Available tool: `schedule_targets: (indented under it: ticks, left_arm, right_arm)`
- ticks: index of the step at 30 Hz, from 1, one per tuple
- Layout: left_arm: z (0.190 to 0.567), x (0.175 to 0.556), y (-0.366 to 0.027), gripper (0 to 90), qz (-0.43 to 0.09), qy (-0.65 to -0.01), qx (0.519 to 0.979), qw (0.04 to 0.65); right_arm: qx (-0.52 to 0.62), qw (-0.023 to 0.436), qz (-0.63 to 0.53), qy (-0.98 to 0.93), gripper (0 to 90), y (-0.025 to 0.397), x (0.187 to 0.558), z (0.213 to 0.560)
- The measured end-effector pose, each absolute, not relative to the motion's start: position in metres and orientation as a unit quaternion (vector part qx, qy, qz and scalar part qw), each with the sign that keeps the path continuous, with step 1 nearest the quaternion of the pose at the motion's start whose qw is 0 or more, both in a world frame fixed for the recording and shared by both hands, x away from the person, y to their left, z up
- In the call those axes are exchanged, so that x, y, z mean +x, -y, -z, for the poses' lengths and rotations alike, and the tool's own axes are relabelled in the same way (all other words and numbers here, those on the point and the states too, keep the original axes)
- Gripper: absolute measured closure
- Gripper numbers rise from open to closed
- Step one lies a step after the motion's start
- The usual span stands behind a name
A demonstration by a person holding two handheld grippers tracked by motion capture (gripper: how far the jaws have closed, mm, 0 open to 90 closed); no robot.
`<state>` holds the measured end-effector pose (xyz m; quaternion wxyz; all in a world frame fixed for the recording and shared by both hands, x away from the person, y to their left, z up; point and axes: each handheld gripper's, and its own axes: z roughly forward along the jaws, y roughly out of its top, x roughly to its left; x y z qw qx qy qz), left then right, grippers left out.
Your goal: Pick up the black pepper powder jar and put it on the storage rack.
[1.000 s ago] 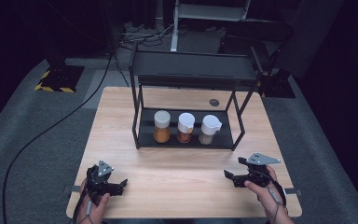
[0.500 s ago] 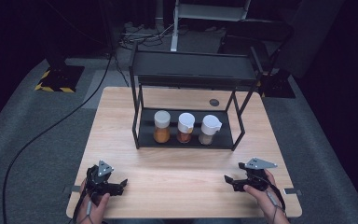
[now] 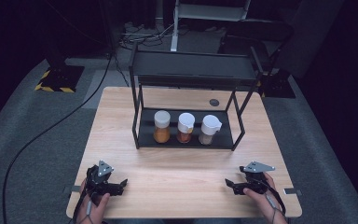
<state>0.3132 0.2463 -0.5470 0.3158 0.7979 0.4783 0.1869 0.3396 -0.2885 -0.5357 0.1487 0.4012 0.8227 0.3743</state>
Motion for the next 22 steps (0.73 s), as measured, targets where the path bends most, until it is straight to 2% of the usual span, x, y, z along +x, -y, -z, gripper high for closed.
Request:
schedule_targets:
  ticks: [10, 13, 22]
  left_arm:
    - [0.547, 0.313, -0.246, 0.2, -0.187, -0.478, 0.798, 0.316]
    - [0.547, 0.313, -0.246, 0.2, -0.187, -0.478, 0.798, 0.316]
    - [0.547, 0.313, -0.246, 0.2, -0.187, -0.478, 0.798, 0.316]
  right_arm:
    - [0.392, 0.161, -0.351, -0.835, 9.6, 0.288, 0.339, 0.545]
    - [0.394, 0.17, -0.351, -0.833, 5.5, 0.289, 0.339, 0.547]
    - [0.392, 0.17, -0.352, -0.833, 4.9, 0.289, 0.339, 0.547]
